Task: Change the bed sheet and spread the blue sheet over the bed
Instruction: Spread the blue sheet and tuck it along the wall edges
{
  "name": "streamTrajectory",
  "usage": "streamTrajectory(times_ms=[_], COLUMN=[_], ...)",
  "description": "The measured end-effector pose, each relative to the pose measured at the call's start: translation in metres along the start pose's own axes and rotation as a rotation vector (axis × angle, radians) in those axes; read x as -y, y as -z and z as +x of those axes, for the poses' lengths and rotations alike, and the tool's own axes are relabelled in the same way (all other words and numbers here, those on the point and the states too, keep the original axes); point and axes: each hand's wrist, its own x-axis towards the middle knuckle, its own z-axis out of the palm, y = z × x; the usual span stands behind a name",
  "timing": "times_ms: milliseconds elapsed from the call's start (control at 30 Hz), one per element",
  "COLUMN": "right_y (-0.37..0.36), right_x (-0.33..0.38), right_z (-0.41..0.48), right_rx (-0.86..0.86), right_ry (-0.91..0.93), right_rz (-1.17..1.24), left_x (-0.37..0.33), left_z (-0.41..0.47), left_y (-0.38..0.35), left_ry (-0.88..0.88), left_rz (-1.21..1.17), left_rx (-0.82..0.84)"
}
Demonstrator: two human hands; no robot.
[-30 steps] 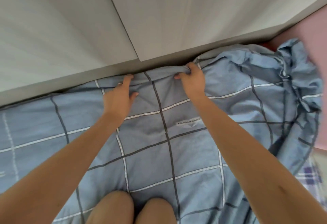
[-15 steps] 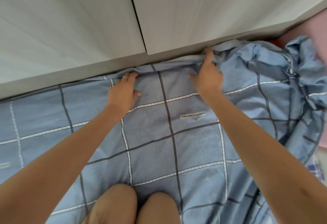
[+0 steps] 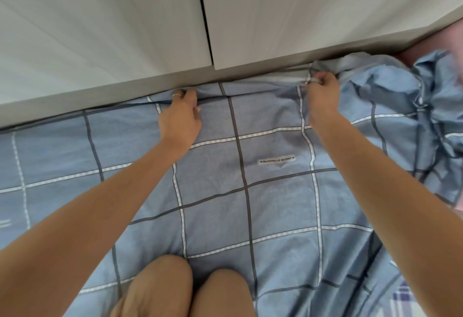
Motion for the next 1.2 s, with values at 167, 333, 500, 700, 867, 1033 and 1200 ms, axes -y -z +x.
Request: streamTrajectory(times_ms=[167, 333, 500, 700, 867, 1033, 1200], right_y=[0.009, 0.02, 0.004, -0.032, -0.036, -0.065, -0.097], right_x=[0.014, -0.034, -0.065, -0.062, -0.023, -0.011, 0.013], right_z=[0.001, -0.004, -0.055, -0.06, -0.033, -0.048, -0.054], right_rx=[-0.022, 0.196, 0.099, 0.7, 0.432, 0.606, 0.71], right_ry=[0.249, 0.38, 0.643, 1.368, 1.046, 1.071, 0.786], right_rz=[-0.201, -0.714, -0.941, -1.496, -1.522, -1.536, -1.418], left_x=[0.0, 0.009, 0.014, 0.041, 0.052, 0.037, 0.028], left_z=[0.003, -0.003, -0.057, -0.034, -0.009, -0.002, 0.024], left_y=[0.0, -0.011, -0.045, -0.054, -0.028, -0.026, -0.017], left_ry=[-0.023, 0.05, -0.49, -0.486, -0.221, -0.086, -0.074], left_rz=[0.063, -0.058, 0.098, 0.379, 0.349, 0.338, 0.33], left_rx=[-0.009, -0.093, -0.026, 0.18, 0.137, 0.155, 0.282])
